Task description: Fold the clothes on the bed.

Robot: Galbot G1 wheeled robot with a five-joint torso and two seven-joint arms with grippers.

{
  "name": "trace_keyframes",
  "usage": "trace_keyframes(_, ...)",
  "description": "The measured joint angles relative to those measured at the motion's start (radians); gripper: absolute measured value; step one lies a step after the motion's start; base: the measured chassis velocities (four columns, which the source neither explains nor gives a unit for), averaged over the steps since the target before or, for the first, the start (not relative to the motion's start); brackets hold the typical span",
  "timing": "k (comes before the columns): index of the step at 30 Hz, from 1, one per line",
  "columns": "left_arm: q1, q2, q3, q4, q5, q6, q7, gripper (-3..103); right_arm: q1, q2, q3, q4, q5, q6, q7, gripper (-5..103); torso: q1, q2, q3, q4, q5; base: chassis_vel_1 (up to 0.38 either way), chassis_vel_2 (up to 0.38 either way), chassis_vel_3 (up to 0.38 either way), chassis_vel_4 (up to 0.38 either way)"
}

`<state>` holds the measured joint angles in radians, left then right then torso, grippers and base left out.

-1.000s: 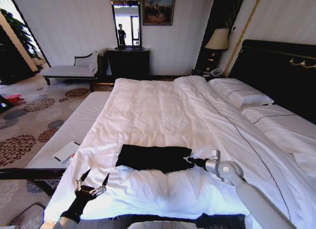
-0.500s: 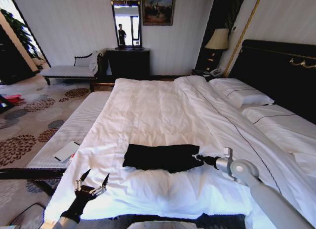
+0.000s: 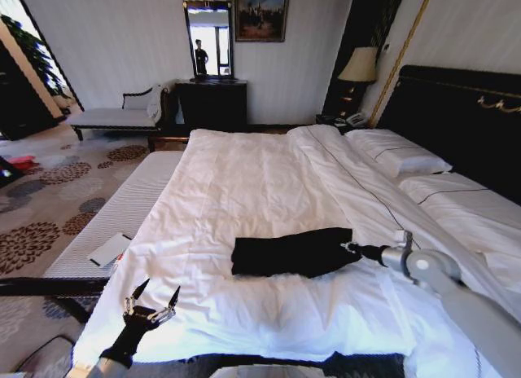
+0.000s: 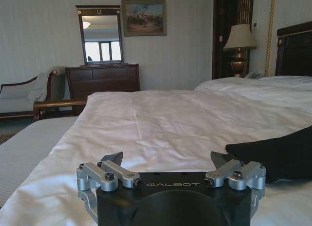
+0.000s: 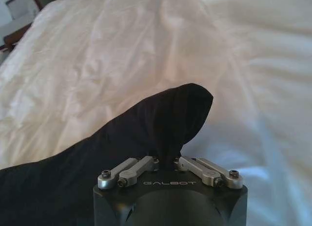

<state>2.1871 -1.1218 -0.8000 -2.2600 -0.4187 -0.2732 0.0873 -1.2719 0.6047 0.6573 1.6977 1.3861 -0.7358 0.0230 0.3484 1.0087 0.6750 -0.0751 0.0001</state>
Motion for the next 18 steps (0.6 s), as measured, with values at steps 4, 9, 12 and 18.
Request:
trace_keyframes(4,0.000,0.000,0.000,0.000,0.000,0.000,0.000,100,-0.006,-0.009,0.011,-0.022,-0.009,0.000,-0.005,5,0.000,0.000,0.000,-0.0001,0.0000,0.000,0.000,0.000,0.000)
trace_keyframes(9,0.000,0.000,0.000,0.000,0.000,0.000,0.000,100,-0.008,-0.013,0.015,-0.026,-0.016,0.000,-0.006,5,0.000,0.000,0.000,-0.0001,0.0000,0.000,0.000,0.000,0.000)
trace_keyframes(12,0.000,0.000,0.000,0.000,0.000,0.000,0.000,100,-0.009,-0.013,0.015,0.003,-0.015,0.000,0.002,5,0.000,0.000,0.000,-0.0003,-0.0001,0.000,0.000,0.000,0.000)
trace_keyframes(18,0.000,0.000,0.000,0.000,0.000,0.000,0.000,100,-0.012,-0.009,0.027,0.120,0.032,0.000,0.044,5,0.000,0.000,0.000,0.0000,-0.0004,0.000,0.000,0.000,0.000)
